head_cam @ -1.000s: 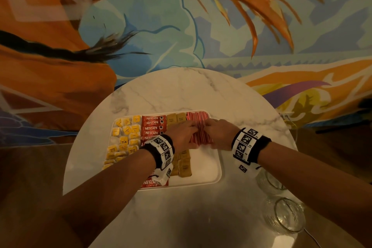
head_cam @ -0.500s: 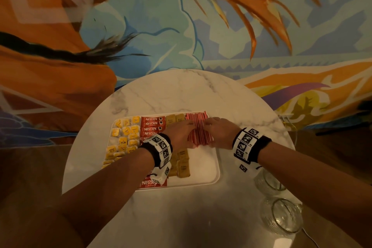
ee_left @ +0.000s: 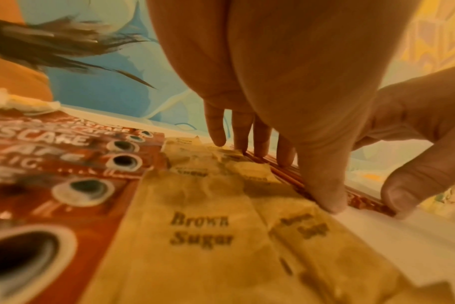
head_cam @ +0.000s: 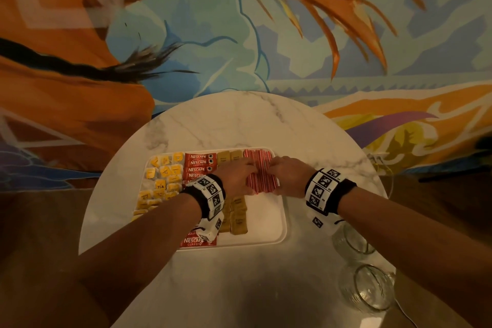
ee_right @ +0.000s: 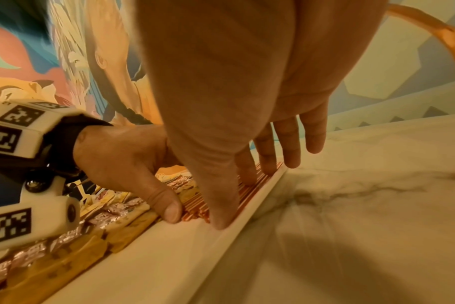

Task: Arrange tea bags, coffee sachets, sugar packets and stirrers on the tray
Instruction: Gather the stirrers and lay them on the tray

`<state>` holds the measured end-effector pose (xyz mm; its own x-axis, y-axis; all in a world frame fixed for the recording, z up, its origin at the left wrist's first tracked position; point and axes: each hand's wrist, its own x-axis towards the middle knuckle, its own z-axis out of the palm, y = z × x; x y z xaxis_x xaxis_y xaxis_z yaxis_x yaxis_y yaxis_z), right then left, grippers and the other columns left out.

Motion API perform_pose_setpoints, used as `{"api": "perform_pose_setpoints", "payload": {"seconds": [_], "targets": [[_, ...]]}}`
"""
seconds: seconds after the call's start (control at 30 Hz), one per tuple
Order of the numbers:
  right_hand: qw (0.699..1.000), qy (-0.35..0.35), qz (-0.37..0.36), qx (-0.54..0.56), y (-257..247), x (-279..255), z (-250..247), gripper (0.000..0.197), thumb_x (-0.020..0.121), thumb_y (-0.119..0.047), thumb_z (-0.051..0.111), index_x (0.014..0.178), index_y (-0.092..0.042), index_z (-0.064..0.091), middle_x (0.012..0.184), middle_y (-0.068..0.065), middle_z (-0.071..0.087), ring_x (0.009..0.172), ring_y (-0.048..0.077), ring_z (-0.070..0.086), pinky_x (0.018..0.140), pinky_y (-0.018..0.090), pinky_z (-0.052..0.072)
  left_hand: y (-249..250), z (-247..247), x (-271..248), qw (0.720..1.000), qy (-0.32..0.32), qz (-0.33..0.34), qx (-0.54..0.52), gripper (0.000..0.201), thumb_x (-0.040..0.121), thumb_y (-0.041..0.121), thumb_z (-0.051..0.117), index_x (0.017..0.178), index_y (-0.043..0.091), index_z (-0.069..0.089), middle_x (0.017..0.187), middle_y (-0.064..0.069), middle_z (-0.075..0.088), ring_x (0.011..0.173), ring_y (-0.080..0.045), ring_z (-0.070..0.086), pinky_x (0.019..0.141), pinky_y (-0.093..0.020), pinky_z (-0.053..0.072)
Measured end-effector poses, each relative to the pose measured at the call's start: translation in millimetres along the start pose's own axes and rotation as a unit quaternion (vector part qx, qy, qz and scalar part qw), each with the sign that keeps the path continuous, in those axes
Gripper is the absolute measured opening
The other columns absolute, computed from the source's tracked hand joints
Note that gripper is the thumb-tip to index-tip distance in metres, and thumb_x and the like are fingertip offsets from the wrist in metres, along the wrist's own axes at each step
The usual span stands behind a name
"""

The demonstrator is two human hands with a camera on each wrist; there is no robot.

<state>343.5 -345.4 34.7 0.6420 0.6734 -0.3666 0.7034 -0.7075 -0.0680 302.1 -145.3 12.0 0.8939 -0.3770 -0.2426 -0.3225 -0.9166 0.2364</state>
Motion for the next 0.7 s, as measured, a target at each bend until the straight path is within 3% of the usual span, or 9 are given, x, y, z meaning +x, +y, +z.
{"api": "perform_pose_setpoints", "payload": {"seconds": [0.13,0.37,0.47,0.57,0.7], "targets": [[0.999,0.022,0.001,-0.024,-2,0,5,0.06,0.078,-0.055,0.071,0.125,-0.018,0.059,0.124,0.007,0.057,0.104,0.028,0.059,0.088,0.04,0.052,7,5,-3,1.0,0.025,-0.005,-0.002,0.069,0.082,0.059,0.069,0.137,0.02,0.055,0.144,-0.002,0.047,0.128,-0.02,0.048,0.106,-0.04,0.045],[0.999,0.046,0.008,-0.004,-6,-4,4,0.059,0.082,-0.056,0.066,0.125,-0.016,0.059,0.122,0.009,0.057,0.105,0.029,0.058,0.089,0.041,0.051,15,4,-9,0.997,0.067,-0.01,-0.025,0.055,0.085,0.051,0.068,0.128,0.018,0.062,0.135,-0.001,0.054,0.119,-0.019,0.053,0.101,-0.036,0.047],[0.996,0.05,0.029,0.072,-10,-8,-4,0.056,0.083,-0.055,0.066,0.124,-0.017,0.059,0.123,0.008,0.055,0.103,0.027,0.058,0.088,0.042,0.053,11,1,-20,0.994,0.089,-0.032,-0.059,0.053,0.085,0.055,0.065,0.126,0.021,0.063,0.135,0.001,0.055,0.12,-0.018,0.053,0.102,-0.038,0.047],[0.981,0.08,0.057,0.167,-16,-13,-14,0.049,0.088,-0.046,0.068,0.126,-0.016,0.062,0.127,0.009,0.056,0.107,0.026,0.06,0.092,0.039,0.052,2,-1,-41,0.981,0.123,-0.066,-0.134,0.04,0.086,0.05,0.066,0.117,0.025,0.063,0.122,0.004,0.059,0.109,-0.016,0.055,0.096,-0.042,0.05],[0.944,0.138,0.081,0.288,-30,-24,-27,0.047,0.092,-0.04,0.067,0.131,-0.015,0.061,0.132,0.009,0.058,0.118,0.024,0.058,0.1,0.035,0.046,-16,-5,-79,0.947,0.208,-0.124,-0.213,0.035,0.087,0.04,0.073,0.117,0.023,0.066,0.122,0.003,0.063,0.112,-0.013,0.056,0.099,-0.035,0.047]]}}
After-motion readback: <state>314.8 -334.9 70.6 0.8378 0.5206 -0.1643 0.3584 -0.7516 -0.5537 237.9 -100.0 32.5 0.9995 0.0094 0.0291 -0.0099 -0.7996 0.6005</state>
